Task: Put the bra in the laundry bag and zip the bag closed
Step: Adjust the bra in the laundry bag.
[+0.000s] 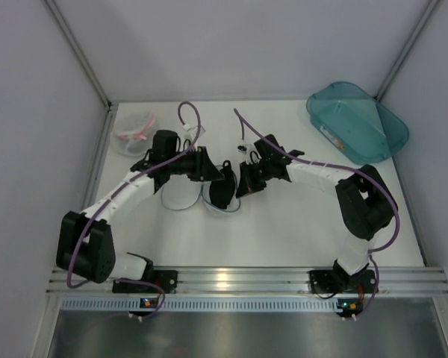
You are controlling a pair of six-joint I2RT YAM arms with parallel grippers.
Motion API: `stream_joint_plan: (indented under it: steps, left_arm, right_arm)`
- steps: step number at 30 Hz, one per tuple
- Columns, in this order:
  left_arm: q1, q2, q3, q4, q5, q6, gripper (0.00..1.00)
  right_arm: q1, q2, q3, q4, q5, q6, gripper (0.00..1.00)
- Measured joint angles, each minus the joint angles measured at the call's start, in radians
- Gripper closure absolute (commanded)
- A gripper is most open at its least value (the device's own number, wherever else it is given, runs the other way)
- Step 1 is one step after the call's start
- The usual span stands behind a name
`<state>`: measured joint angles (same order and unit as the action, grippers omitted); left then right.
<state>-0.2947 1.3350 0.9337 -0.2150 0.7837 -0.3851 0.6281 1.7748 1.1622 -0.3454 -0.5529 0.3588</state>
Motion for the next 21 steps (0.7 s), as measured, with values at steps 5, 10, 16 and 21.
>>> stream_joint_plan:
  steps: [5,10,16,21]
  left_arm:
    - [-0.103,0.131,-0.007,0.131,-0.066,-0.121,0.77]
    - [-0.127,0.212,-0.054,0.166,-0.152,-0.174,0.83]
    - [-0.130,0.248,-0.100,0.141,-0.290,-0.173,0.83]
    - [-0.130,0.311,-0.103,0.137,-0.356,-0.170,0.84]
  right_arm:
    - [0.000,0.000,0.000,0.000,0.003,-0.001,1.00]
    - [0.000,-0.009,0.000,-0.008,0.013,-0.011,1.00]
    - [-0.001,-0.018,0.017,-0.028,0.029,-0.020,1.00]
    - [-0.001,-0.024,0.029,-0.029,0.023,-0.023,1.00]
